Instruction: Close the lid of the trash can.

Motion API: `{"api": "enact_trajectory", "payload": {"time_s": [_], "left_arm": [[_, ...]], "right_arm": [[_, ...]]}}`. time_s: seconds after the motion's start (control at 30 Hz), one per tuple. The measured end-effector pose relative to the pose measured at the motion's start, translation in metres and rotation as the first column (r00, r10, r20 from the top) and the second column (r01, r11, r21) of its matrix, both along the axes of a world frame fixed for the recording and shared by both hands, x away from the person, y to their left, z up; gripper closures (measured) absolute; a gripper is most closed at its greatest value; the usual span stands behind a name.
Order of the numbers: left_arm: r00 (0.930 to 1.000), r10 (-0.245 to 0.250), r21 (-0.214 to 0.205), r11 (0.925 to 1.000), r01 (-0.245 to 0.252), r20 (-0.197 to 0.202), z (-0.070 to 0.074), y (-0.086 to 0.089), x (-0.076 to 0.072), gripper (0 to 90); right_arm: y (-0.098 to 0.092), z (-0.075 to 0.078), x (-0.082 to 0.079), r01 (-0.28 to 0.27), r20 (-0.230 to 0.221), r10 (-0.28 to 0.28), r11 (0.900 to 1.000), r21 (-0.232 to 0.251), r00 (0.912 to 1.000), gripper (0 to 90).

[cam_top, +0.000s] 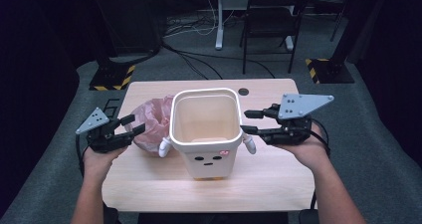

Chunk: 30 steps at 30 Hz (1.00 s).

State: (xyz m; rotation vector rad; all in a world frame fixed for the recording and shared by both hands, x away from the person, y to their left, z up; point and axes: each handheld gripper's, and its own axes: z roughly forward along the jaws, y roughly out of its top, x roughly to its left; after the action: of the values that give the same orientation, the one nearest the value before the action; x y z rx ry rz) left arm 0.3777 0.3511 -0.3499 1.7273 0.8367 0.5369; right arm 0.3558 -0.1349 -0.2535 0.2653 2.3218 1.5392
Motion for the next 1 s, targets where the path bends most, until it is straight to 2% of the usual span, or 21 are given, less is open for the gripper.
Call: {"api": "enact_trajectory", "payload": {"time_s": [0.27, 0.63, 1.0], "left_arm": [[1.0, 0.008, -0.002, 1.0, -0.008, 0.001, 0.0, 0.002, 0.001, 41.3], [0.9998, 0.017, -0.003, 0.9998, -0.017, -0.007, -0.003, 0.005, 0.003, 40.9], [0.9996, 0.025, -0.003, 0.9997, -0.025, -0.014, -0.004, 0.007, 0.004, 40.6]], "right_arm": [[-0.02, -0.013, 0.003, 0.072, -0.028, -0.07, 0.9961, 0.051, 0.9971, 56.4], [-0.034, -0.038, 0.006, 0.171, -0.07, -0.165, 0.9809, 0.094, 0.9839, 54.3], [-0.041, -0.058, 0.007, 0.222, -0.095, -0.212, 0.9678, 0.118, 0.9727, 53.2]]}}
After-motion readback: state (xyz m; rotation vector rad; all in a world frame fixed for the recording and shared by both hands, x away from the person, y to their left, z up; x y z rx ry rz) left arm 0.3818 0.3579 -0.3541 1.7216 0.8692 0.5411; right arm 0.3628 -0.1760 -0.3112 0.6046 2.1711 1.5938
